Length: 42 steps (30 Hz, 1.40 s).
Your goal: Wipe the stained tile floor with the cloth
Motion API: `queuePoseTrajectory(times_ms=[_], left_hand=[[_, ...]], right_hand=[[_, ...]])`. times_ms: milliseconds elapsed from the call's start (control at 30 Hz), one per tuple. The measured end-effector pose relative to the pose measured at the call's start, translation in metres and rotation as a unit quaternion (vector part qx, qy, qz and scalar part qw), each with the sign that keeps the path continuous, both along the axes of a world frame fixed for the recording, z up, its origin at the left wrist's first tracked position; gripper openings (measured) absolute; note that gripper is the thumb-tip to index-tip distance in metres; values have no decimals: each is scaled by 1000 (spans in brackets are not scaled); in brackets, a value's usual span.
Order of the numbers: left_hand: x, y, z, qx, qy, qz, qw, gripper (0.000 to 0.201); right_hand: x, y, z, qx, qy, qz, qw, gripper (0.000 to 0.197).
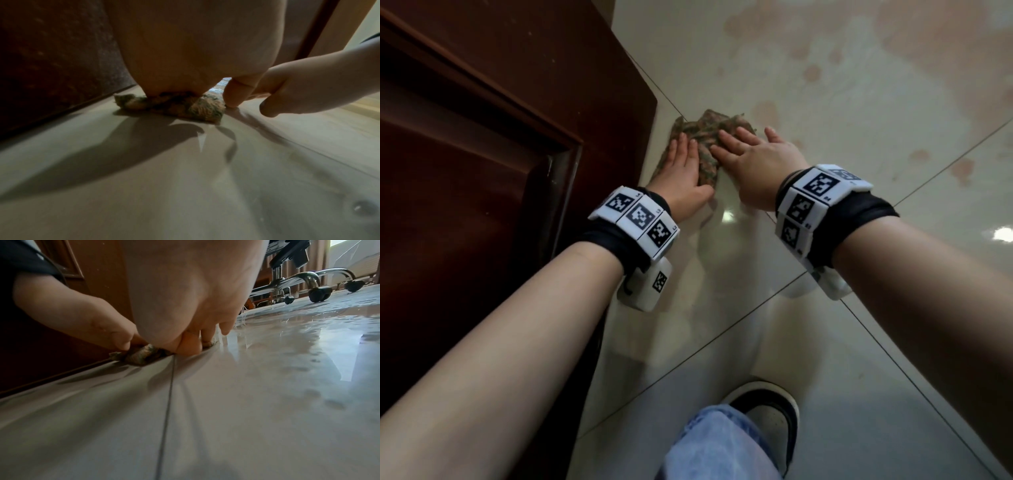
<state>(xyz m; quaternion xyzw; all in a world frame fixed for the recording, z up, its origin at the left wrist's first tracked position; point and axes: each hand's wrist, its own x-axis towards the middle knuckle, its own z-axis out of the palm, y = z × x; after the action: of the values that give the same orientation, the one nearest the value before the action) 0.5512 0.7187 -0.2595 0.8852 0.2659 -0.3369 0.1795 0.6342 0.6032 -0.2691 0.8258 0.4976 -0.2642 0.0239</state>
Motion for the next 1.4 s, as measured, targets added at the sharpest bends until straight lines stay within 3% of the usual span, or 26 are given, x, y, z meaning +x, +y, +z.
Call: queuePoseTrajectory(times_ms=[133, 333, 767, 1133, 1400], left_hand=[[21, -6, 4, 4, 4, -28, 1000, 83], [46, -7, 14, -9, 33, -87, 996, 84], [64, -45, 21, -12, 47, -163, 985, 81], [83, -86, 19, 16, 68, -282, 957, 85], [96, -119, 15, 18, 67, -346, 936, 86]], right_hand=[[13, -7, -4, -1, -17, -23, 1000, 65], [26, -22, -4, -34, -24, -42, 998, 76], [15, -68, 0, -33, -5, -112, 993, 74], [19, -120, 3, -41, 25, -174, 984, 74], [30, -162, 3, -52, 3, -182, 982, 72]])
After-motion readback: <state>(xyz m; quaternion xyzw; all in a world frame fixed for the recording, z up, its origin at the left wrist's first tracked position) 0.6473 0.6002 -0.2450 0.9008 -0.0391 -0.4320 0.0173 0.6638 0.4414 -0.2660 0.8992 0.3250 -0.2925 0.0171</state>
